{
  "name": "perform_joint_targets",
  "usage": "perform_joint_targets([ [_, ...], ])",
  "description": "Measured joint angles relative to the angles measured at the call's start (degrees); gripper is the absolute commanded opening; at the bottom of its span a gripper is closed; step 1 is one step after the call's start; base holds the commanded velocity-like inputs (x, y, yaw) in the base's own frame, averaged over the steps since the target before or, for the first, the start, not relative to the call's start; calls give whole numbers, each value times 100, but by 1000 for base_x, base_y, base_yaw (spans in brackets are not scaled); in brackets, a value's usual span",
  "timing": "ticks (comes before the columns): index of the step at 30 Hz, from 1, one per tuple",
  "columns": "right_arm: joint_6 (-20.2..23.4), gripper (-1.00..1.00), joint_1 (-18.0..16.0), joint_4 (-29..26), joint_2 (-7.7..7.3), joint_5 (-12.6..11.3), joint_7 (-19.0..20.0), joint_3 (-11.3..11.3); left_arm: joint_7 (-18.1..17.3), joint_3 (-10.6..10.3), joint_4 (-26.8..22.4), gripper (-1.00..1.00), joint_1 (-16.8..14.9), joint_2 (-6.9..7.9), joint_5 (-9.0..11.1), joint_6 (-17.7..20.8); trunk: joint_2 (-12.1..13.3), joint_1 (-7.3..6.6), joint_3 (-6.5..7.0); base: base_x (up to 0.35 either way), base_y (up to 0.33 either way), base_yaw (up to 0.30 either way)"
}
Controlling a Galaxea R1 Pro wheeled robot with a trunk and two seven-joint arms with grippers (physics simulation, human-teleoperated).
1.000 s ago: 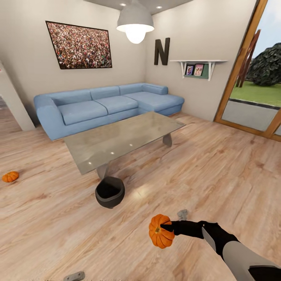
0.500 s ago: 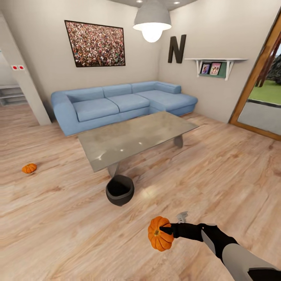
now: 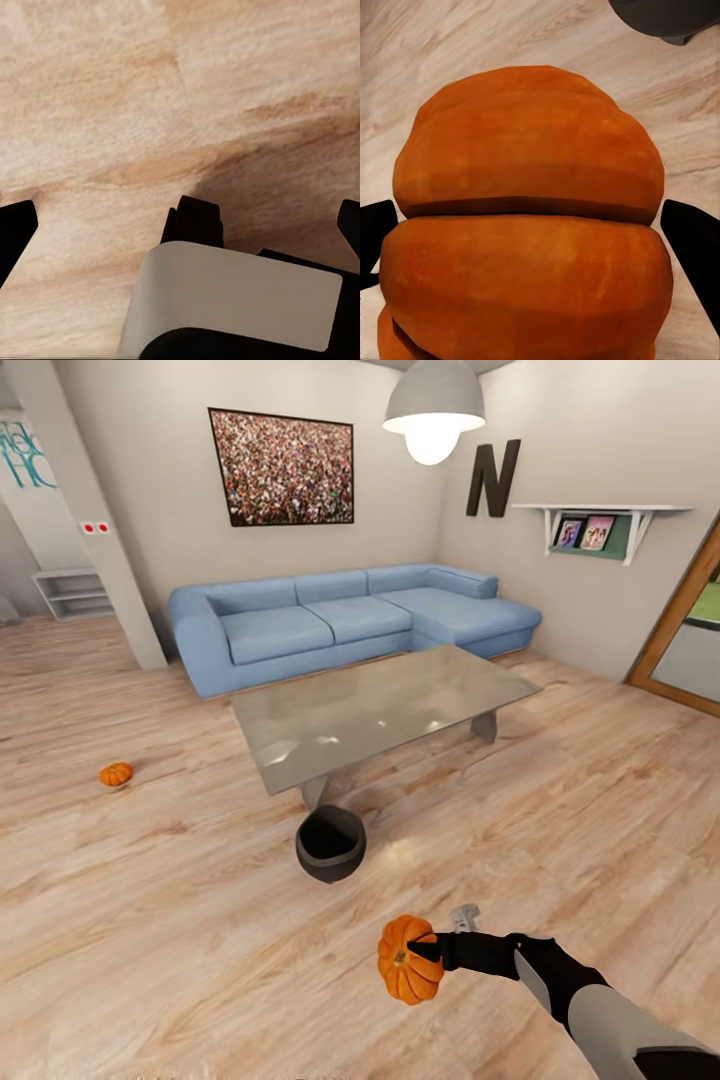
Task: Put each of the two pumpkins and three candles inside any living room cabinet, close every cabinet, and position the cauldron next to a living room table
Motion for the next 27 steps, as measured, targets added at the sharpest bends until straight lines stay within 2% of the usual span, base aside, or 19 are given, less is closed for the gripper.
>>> perform_joint_targets([
  [8, 0, -100, 0, 0, 0, 1, 0, 0, -21, 0, 0, 100, 10, -78, 0, 39, 321, -176, 87, 0, 0, 193],
  [11, 0, -100, 0, 0, 0, 1, 0, 0, -371, -2, 0, 100, 21, -86, 0, 54, 441, -242, 120, 0, 0, 193],
  [15, 0, -100, 0, 0, 15, -4, 0, 1, -829, -1, 0, 100, 59, -84, 0, 58, 443, -242, 93, 0, 0, 193],
  [27, 2, -100, 42, 9, 119, 113, 0, 1, -914, 0, 9, 100, 78, -38, 7, 58, 443, -242, 8, 0, 0, 193],
])
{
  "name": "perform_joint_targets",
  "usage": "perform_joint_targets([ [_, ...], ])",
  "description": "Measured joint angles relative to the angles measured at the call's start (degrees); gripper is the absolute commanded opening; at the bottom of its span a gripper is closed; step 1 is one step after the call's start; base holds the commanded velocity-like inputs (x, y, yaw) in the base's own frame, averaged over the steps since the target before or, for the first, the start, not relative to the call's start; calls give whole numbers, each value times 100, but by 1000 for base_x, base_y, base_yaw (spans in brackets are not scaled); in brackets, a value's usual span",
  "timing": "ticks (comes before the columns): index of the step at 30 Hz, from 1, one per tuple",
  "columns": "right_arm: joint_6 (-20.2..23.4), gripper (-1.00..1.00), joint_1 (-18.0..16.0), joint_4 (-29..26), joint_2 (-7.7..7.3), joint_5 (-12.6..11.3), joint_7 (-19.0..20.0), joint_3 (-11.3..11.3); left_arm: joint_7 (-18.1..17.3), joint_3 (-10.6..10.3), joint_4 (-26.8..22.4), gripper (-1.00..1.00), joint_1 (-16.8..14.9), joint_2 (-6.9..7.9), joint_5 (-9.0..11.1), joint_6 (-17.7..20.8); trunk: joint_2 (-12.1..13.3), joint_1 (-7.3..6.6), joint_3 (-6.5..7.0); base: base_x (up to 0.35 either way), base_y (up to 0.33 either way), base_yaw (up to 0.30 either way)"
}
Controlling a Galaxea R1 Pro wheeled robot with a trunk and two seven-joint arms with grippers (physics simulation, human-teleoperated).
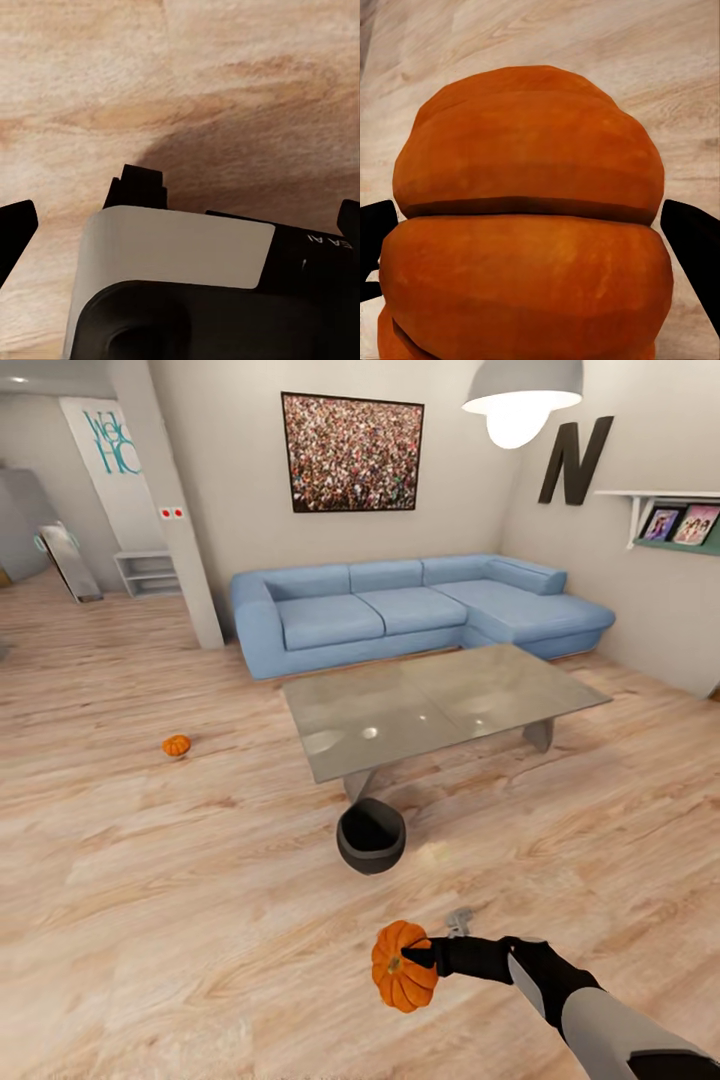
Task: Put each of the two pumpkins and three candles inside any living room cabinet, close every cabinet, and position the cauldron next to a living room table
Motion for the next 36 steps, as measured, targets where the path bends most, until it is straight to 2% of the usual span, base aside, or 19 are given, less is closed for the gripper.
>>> perform_joint_targets([
  [7, -2, -100, 2, -3, 55, 196, 0, -7, 7, 0, 0, 100, 15, 2, 0, 0, 0, 0, -49, 0, 0, 193],
  [36, -2, -100, 28, -1, 75, 208, 0, -4, 10, 0, 0, 100, 18, 37, 5, -9, 0, 0, -253, 0, 0, 193],
])
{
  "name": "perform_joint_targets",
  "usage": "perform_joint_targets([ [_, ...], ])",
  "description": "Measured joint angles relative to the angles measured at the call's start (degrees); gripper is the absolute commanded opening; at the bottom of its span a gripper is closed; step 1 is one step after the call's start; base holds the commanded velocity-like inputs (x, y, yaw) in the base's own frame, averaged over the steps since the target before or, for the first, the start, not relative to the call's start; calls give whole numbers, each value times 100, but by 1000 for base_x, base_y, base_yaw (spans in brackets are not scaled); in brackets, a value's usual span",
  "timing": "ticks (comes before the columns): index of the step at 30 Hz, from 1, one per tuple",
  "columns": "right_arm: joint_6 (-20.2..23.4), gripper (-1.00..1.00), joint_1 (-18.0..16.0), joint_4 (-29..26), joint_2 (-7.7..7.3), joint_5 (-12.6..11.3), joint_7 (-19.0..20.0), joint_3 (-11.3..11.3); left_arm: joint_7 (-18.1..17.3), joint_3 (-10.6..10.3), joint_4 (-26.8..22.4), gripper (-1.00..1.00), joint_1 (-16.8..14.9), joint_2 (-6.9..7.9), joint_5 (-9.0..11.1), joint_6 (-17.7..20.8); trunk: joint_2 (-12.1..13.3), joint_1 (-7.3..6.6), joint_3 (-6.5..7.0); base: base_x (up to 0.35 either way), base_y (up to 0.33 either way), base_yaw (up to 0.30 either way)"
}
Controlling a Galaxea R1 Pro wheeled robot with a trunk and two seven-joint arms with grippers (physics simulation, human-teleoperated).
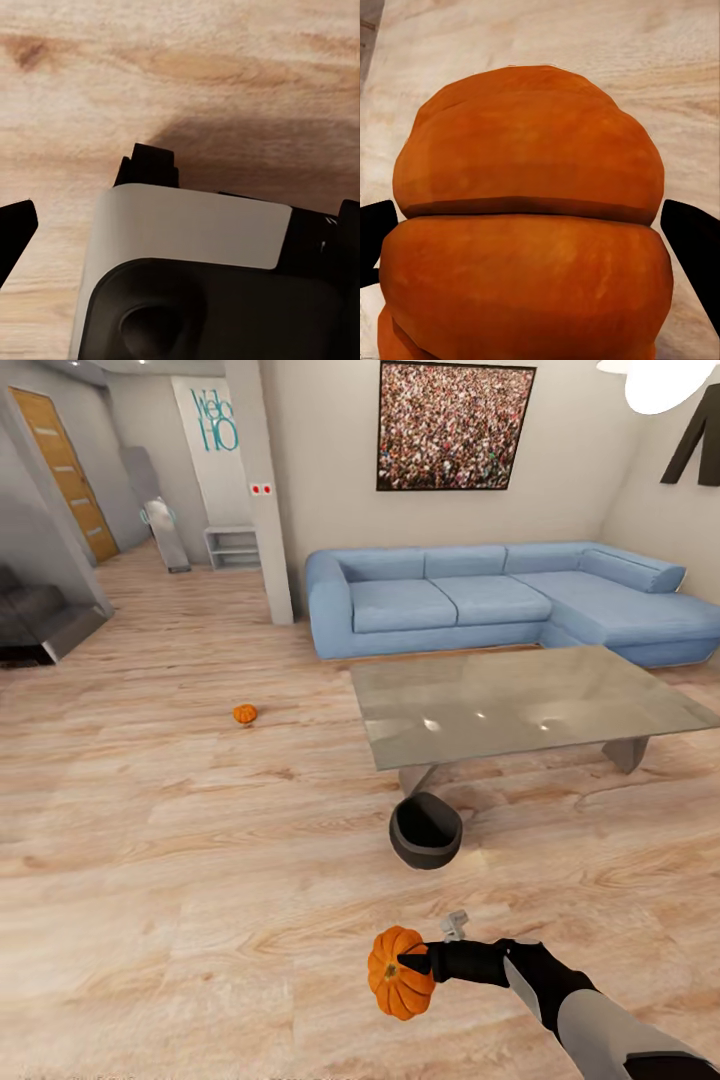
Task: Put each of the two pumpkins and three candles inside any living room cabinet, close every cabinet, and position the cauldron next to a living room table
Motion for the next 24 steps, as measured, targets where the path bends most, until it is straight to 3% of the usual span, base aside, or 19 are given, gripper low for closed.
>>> perform_joint_targets([
  [11, 0, -100, 0, -2, 0, -2, 0, -1, 0, 0, 0, 100, 0, 0, 5, -9, 0, 0, -66, 0, 0, 203],
  [24, 0, -100, 9, -5, 0, 5, 0, 4, 1, 0, 0, 100, 0, 0, 3, -9, 0, 0, 0, 0, 0, 241],
])
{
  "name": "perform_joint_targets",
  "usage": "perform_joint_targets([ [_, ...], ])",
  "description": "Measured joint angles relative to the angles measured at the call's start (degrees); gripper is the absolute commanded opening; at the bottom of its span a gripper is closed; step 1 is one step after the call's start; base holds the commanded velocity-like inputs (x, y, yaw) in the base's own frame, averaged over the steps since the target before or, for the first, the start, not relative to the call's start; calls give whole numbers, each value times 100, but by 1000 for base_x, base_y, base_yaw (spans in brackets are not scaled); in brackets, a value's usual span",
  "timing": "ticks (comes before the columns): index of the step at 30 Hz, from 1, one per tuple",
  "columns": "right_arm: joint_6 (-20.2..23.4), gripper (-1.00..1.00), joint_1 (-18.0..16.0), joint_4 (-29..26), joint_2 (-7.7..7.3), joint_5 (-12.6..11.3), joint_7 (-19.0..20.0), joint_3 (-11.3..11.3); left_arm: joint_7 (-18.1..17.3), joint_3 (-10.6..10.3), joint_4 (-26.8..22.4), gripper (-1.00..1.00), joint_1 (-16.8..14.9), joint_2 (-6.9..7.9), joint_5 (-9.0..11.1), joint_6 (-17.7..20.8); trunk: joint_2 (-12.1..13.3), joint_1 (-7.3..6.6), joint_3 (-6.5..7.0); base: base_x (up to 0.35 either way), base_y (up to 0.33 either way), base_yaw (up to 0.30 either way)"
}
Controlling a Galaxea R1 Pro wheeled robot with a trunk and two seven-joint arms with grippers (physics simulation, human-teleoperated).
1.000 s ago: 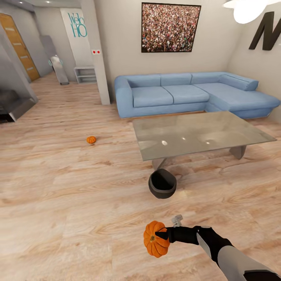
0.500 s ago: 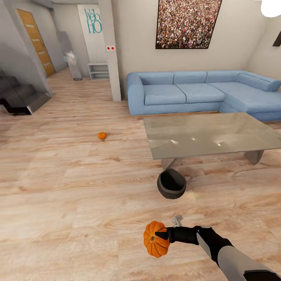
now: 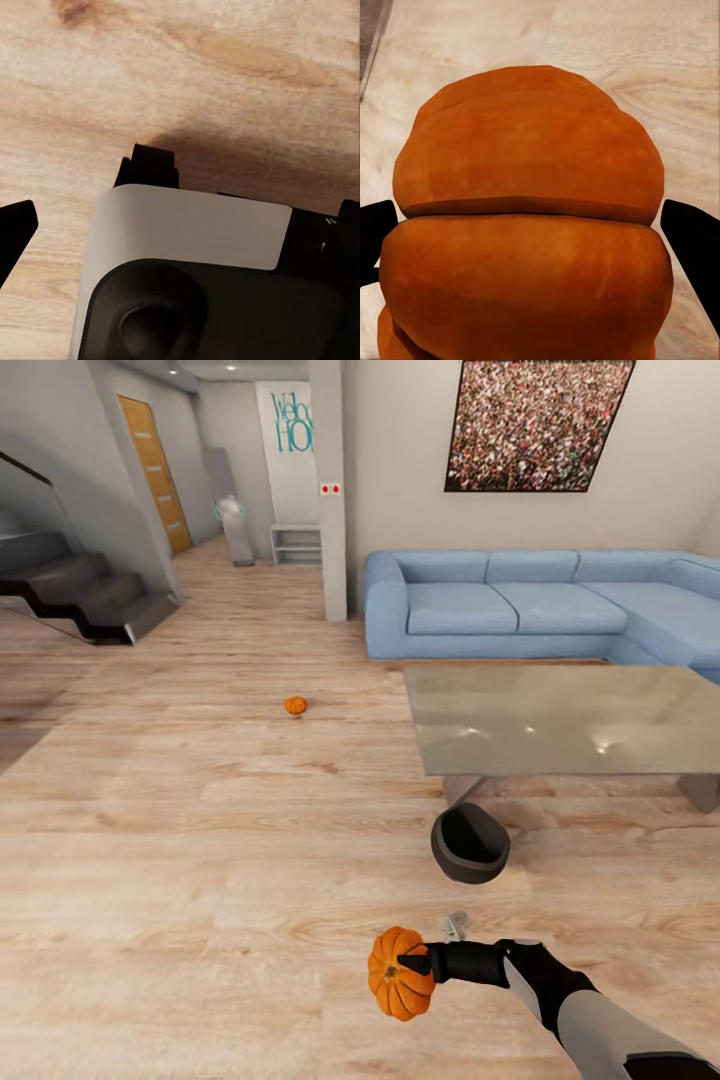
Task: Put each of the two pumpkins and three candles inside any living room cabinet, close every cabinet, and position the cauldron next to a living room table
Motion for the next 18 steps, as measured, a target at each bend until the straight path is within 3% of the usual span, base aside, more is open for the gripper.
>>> perform_joint_targets([
  [18, -8, -100, 0, 1, 0, 0, 0, -10, -1, 0, 0, 100, 0, 0, -2, 0, 0, 0, 117, 0, 0, 223],
])
